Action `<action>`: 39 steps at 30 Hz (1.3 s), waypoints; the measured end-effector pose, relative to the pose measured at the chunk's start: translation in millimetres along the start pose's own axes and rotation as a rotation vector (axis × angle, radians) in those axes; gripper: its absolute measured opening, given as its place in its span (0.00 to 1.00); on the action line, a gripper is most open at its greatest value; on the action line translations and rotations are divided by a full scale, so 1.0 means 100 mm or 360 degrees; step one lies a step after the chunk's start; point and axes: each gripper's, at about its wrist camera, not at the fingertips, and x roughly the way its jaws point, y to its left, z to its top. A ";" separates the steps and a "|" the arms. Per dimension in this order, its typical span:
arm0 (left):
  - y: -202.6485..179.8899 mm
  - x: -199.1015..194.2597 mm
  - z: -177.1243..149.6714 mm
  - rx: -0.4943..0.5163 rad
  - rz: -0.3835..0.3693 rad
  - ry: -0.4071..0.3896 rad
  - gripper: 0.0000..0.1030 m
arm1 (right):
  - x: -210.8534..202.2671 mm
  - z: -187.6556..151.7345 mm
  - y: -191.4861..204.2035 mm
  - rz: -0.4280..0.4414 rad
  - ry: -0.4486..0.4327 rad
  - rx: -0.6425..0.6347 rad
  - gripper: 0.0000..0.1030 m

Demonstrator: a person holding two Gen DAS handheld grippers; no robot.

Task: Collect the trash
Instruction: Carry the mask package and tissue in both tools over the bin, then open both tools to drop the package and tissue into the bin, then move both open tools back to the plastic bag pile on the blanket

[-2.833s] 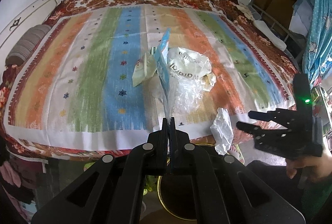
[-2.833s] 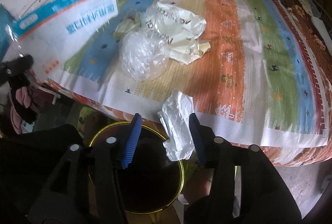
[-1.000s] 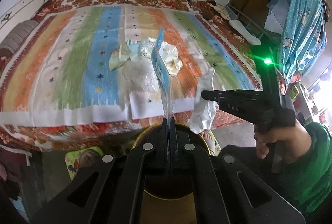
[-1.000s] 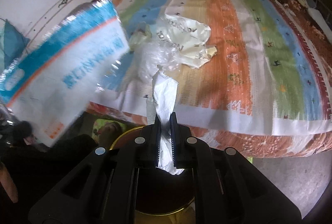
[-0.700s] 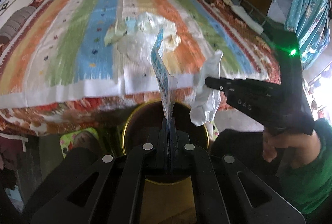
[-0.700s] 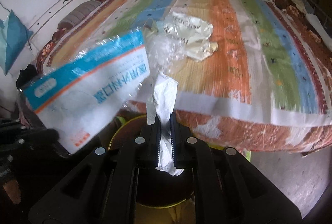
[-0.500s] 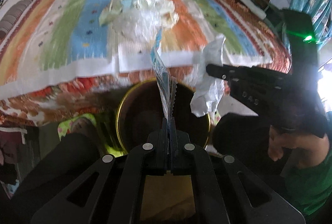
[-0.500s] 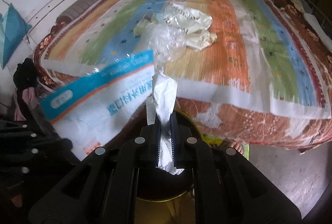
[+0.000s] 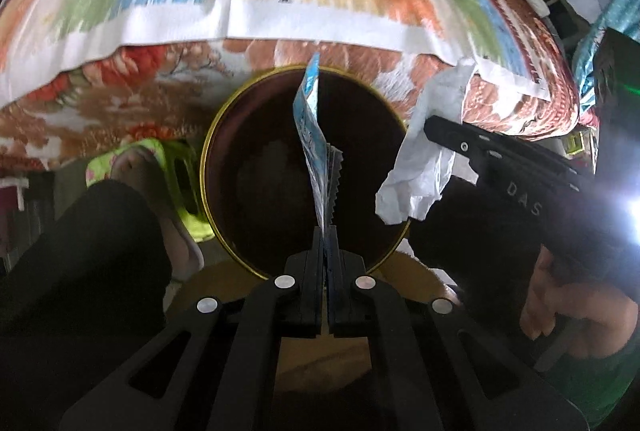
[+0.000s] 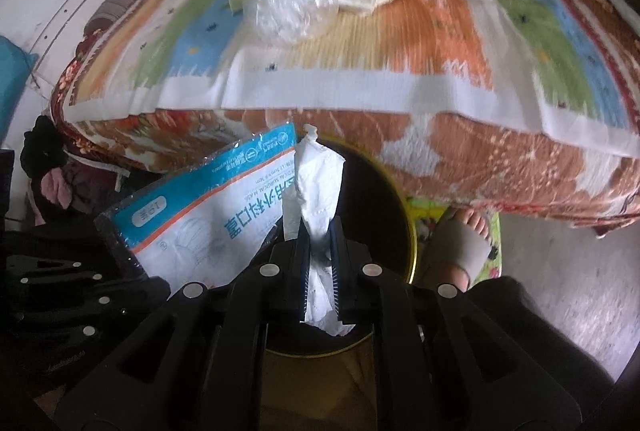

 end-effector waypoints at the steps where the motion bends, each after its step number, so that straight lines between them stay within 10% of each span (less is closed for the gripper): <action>1: 0.01 0.01 0.00 -0.0007 0.0010 0.0010 0.01 | 0.03 -0.01 0.00 -0.0019 0.0008 0.0004 0.13; 5: 0.04 -0.02 0.02 -0.0035 0.0073 -0.0040 0.25 | 0.11 -0.02 -0.03 0.0019 0.0057 0.0063 0.35; 9: 0.09 -0.10 0.05 -0.0069 0.0084 -0.0096 0.29 | 0.08 -0.01 -0.04 0.0036 0.0038 0.0084 0.44; 39: 0.33 -0.63 0.64 -0.0157 0.0200 -0.0476 0.82 | -0.62 0.55 -0.02 0.0113 -0.0349 -0.0010 0.81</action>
